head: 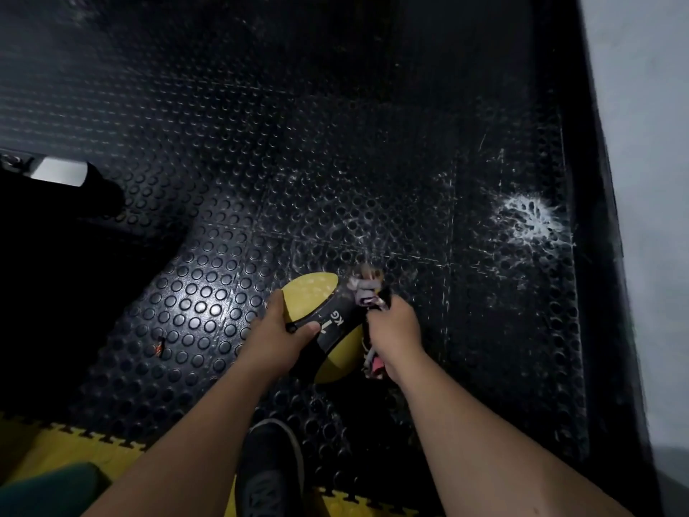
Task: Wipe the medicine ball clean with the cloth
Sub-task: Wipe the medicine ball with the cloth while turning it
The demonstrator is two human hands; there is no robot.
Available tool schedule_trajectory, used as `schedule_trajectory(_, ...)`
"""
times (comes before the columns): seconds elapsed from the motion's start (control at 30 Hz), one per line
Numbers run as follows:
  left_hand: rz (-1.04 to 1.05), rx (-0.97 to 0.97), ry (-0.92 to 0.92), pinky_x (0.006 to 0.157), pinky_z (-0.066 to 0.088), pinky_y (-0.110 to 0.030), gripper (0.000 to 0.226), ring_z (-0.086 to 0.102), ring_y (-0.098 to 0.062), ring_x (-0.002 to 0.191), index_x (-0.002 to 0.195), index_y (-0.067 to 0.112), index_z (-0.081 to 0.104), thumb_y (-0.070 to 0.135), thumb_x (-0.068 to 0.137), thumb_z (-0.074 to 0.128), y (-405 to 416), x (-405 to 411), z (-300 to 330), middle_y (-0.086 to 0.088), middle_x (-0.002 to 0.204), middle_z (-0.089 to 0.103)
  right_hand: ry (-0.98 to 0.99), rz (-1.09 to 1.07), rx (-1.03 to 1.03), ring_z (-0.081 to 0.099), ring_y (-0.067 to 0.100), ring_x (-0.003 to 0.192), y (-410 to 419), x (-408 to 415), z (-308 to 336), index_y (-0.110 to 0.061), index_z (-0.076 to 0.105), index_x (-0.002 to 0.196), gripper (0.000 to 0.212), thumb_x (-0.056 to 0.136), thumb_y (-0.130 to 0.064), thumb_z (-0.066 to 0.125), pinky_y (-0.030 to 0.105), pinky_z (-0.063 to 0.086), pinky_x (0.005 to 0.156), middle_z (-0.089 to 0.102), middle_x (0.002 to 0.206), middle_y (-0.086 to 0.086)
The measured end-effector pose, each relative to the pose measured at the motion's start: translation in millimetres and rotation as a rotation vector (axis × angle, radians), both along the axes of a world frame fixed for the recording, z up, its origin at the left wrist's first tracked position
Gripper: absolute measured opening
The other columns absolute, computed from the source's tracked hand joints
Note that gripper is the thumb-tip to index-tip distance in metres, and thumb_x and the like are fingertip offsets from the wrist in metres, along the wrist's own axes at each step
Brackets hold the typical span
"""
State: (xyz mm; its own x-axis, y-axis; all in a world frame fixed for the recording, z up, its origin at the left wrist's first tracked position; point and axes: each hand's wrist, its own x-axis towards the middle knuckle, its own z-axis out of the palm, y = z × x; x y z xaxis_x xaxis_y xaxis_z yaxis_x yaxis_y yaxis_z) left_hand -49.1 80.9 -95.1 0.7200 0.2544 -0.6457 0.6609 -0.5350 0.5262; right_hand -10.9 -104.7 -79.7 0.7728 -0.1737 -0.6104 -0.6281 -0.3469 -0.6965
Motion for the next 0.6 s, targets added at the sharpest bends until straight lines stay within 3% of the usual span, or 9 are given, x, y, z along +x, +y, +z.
schedule_trajectory(0.07,0.016,-0.002,-0.010,0.098,0.053,-0.051,0.085,0.061,-0.035,0.113,0.142,0.051,0.029,0.069,0.068,0.068,-1,3,3,-0.009,0.130,0.060,-0.073,0.106,-0.053,0.068,0.023,0.079,9,-2,4,-0.030,0.067,0.107,0.015,0.098,-0.035,0.057,0.038,0.058,0.066,0.068,0.096,-0.003)
schedule_trajectory(0.13,0.024,-0.016,-0.009,0.096,0.054,-0.046,0.071,0.063,-0.031,0.109,0.141,0.048,0.034,0.052,0.082,0.074,0,3,6,-0.008,0.127,0.062,-0.118,0.192,-0.070,0.070,0.024,0.074,16,-11,7,-0.031,0.064,0.098,0.007,0.096,-0.033,0.059,0.042,0.061,0.059,0.065,0.092,-0.005)
schedule_trajectory(0.2,0.011,-0.015,-0.012,0.097,0.054,-0.048,0.076,0.062,-0.033,0.110,0.143,0.048,0.030,0.055,0.080,0.072,-2,3,5,-0.009,0.127,0.061,-0.059,0.093,-0.006,0.070,0.027,0.072,11,-8,4,-0.031,0.063,0.090,0.008,0.094,-0.027,0.056,0.049,0.062,0.063,0.068,0.088,-0.001)
schedule_trajectory(0.27,0.001,0.002,0.000,0.096,0.054,-0.053,0.086,0.062,-0.036,0.111,0.145,0.049,0.024,0.062,0.073,0.069,-6,5,6,-0.012,0.128,0.059,-0.020,-0.003,-0.003,0.067,0.027,0.079,6,0,3,-0.028,0.062,0.094,0.009,0.097,-0.026,0.054,0.045,0.060,0.068,0.069,0.092,0.003)
schedule_trajectory(0.43,0.017,0.007,-0.008,0.097,0.054,-0.050,0.083,0.063,-0.034,0.110,0.147,0.050,0.024,0.056,0.079,0.072,-5,7,3,-0.013,0.130,0.059,-0.123,0.217,-0.123,0.062,0.025,0.084,12,-6,7,-0.023,0.063,0.102,0.022,0.096,-0.008,0.049,0.032,0.049,0.057,0.058,0.105,0.000)
schedule_trajectory(0.53,-0.005,0.048,0.004,0.098,0.053,-0.049,0.088,0.060,-0.040,0.114,0.151,0.047,0.018,0.058,0.081,0.071,-11,5,4,-0.018,0.135,0.052,-0.025,0.063,-0.068,0.062,0.027,0.084,0,6,2,-0.021,0.064,0.100,0.021,0.096,-0.009,0.048,0.037,0.050,0.067,0.067,0.101,0.008)
schedule_trajectory(0.6,-0.004,0.054,-0.007,0.098,0.053,-0.049,0.088,0.061,-0.039,0.113,0.152,0.046,0.019,0.056,0.082,0.071,-12,7,1,-0.018,0.134,0.053,-0.071,0.142,-0.166,0.059,0.028,0.096,5,7,4,-0.018,0.064,0.108,0.023,0.096,-0.009,0.047,0.038,0.049,0.073,0.062,0.113,0.006)
